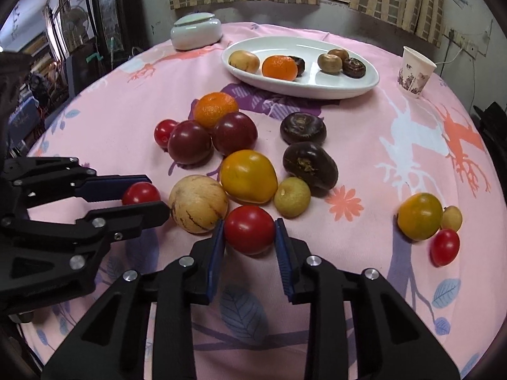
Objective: Organize fruits
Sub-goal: 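Grasp a red cherry tomato with the left tool while the right tool grasps another red tomato, then carry both tomatoes to the white plate and open both tools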
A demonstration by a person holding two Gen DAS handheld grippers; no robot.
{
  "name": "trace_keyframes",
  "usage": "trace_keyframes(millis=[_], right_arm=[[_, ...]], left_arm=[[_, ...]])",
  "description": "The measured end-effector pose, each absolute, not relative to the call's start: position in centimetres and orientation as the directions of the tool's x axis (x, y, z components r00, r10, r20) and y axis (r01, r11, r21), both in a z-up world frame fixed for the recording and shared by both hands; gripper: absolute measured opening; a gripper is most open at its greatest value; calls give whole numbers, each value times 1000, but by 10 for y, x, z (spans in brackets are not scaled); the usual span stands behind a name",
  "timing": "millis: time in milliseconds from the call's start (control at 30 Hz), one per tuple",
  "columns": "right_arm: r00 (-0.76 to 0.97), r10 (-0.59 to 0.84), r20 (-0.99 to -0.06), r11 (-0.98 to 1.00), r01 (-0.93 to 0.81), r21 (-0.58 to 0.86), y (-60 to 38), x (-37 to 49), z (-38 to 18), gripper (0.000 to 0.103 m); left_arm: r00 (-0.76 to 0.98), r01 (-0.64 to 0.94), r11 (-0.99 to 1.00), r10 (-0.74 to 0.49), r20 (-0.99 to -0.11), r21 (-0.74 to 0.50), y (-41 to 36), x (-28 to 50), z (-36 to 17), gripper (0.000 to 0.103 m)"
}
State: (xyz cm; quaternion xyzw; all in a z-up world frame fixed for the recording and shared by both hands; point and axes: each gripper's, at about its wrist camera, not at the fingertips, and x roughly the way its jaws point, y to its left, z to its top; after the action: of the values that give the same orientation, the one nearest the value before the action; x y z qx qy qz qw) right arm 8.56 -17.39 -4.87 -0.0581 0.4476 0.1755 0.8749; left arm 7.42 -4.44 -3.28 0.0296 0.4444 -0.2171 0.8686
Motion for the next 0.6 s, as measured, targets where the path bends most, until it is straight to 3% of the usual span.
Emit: trace_keyframes(millis=[367, 500, 600], right_arm=[[650, 325, -687, 940, -305, 156, -204, 79, -12, 31], [726, 299, -619, 953, -266, 147, -214, 80, 13, 31], [760, 269, -591, 961, -251, 114, -220, 88, 31, 31]], left_arm=[[568, 391, 903, -388, -726, -177, -40, 78, -27, 29], [571, 333, 906, -414, -709, -261, -30, 88, -17, 29], [613, 333, 917, -386, -689, -219, -30, 94, -1, 29]])
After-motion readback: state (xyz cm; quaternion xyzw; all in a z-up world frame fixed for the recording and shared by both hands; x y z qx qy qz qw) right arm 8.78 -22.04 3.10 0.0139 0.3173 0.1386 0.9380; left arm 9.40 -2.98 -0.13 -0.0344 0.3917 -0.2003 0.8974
